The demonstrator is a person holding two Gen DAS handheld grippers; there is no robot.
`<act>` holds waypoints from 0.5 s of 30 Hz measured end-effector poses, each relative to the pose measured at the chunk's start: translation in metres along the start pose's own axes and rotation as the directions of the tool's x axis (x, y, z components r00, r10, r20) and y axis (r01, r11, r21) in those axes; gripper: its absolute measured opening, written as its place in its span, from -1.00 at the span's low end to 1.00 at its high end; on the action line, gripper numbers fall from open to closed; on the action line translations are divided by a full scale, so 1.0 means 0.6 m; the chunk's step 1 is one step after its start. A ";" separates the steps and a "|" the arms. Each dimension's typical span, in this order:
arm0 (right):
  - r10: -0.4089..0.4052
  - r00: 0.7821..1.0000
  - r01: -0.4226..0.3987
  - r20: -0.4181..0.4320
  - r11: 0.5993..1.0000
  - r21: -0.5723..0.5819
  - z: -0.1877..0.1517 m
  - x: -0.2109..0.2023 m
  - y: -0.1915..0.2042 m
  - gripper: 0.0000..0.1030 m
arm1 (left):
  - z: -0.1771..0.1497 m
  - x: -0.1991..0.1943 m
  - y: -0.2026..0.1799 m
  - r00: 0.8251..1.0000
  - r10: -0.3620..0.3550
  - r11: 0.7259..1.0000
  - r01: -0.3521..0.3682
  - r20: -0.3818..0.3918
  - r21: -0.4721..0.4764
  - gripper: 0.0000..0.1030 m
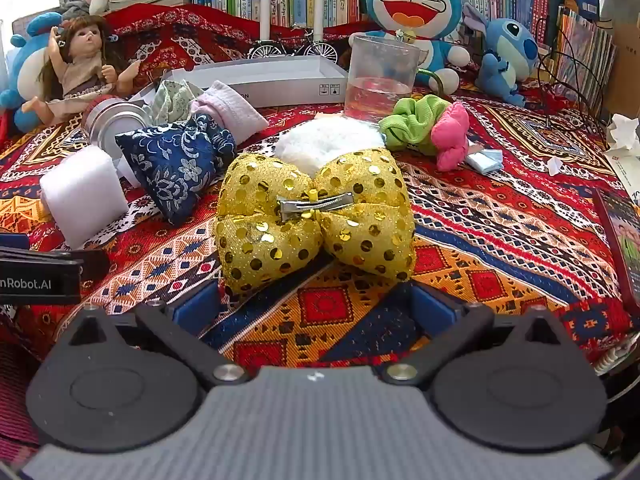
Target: Organize soft objects
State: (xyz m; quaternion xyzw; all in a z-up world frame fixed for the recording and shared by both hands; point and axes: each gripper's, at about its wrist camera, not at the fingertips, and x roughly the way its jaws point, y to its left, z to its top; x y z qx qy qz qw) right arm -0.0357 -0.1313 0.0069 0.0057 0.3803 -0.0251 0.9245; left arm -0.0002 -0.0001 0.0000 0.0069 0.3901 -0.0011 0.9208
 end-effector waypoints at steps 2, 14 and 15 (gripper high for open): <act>0.001 1.000 -0.001 0.000 1.000 0.001 0.000 0.000 0.000 1.00 | 0.000 0.000 0.000 1.000 -0.002 1.000 0.002 -0.001 0.002 1.00; 0.000 1.000 0.000 0.000 1.000 0.000 0.000 0.000 0.000 1.00 | 0.000 0.000 0.000 1.000 -0.002 1.000 0.002 -0.001 -0.001 1.00; 0.000 1.000 0.000 0.000 1.000 0.000 0.000 0.000 0.000 1.00 | 0.000 0.000 0.000 1.000 -0.003 1.000 0.003 -0.001 0.000 1.00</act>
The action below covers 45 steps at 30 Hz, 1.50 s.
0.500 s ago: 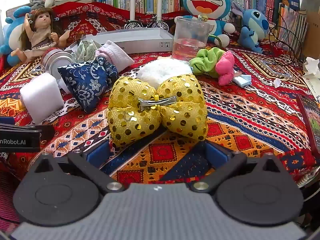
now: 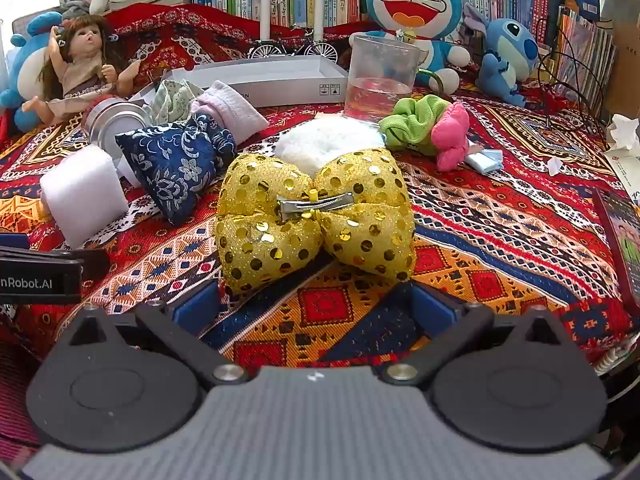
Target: Organize soft objects
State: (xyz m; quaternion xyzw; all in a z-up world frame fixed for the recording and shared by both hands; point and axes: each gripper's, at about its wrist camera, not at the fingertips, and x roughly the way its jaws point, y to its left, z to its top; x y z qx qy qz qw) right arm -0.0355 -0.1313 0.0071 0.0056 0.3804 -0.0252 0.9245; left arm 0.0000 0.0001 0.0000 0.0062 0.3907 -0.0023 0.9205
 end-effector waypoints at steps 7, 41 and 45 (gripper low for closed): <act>0.000 1.000 0.000 -0.001 1.000 0.000 0.000 0.000 0.000 1.00 | 0.000 0.000 0.000 1.000 0.001 1.000 -0.001 0.000 0.000 1.00; 0.000 1.000 0.000 -0.005 1.000 -0.001 0.002 0.001 -0.001 1.00 | 0.002 0.000 0.001 1.000 0.003 1.000 -0.003 -0.004 -0.001 1.00; 0.000 1.000 0.000 -0.005 1.000 -0.001 0.002 0.001 -0.001 1.00 | 0.001 0.000 0.001 1.000 0.003 1.000 -0.003 -0.003 -0.001 1.00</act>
